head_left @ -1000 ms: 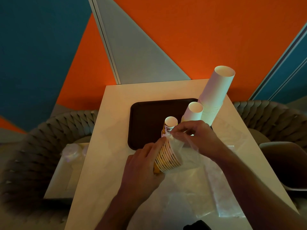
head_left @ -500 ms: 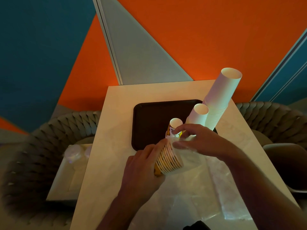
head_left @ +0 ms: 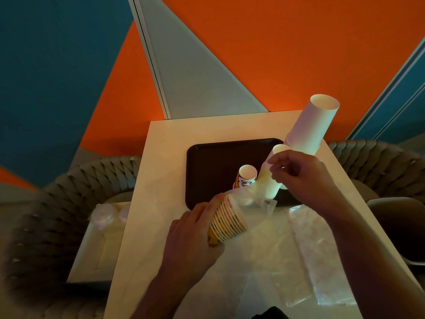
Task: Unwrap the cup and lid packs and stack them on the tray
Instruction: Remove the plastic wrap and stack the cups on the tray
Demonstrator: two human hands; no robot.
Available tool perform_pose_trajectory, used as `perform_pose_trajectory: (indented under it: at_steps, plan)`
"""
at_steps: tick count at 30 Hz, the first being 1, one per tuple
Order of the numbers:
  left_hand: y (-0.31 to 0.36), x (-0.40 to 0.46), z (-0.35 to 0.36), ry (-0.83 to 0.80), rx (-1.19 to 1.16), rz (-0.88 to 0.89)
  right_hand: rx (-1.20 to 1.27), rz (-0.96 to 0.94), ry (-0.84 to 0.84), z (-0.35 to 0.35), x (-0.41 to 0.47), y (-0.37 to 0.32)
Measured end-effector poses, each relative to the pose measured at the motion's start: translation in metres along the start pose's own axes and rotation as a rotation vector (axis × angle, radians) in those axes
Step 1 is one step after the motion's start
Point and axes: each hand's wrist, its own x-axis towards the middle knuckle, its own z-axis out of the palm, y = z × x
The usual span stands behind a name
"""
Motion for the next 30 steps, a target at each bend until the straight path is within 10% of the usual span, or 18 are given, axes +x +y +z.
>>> perform_pose_trajectory:
  at_steps: [10,16,25,30]
  plan:
    - [-0.008,-0.001,-0.01,0.013,0.061,-0.012,-0.101,-0.243,-0.617,-0.001,-0.011,-0.025]
    - [-0.015,-0.002,-0.018,0.017,0.025,-0.049,-0.118,-0.068,-0.774,0.003,-0.013,-0.022]
    - [-0.022,-0.005,-0.023,-0.009,-0.022,-0.055,0.035,-0.14,-0.456,0.014,-0.014,-0.017]
    - [-0.016,-0.005,-0.025,-0.046,-0.043,-0.011,0.127,-0.21,-0.581,0.042,-0.016,-0.013]
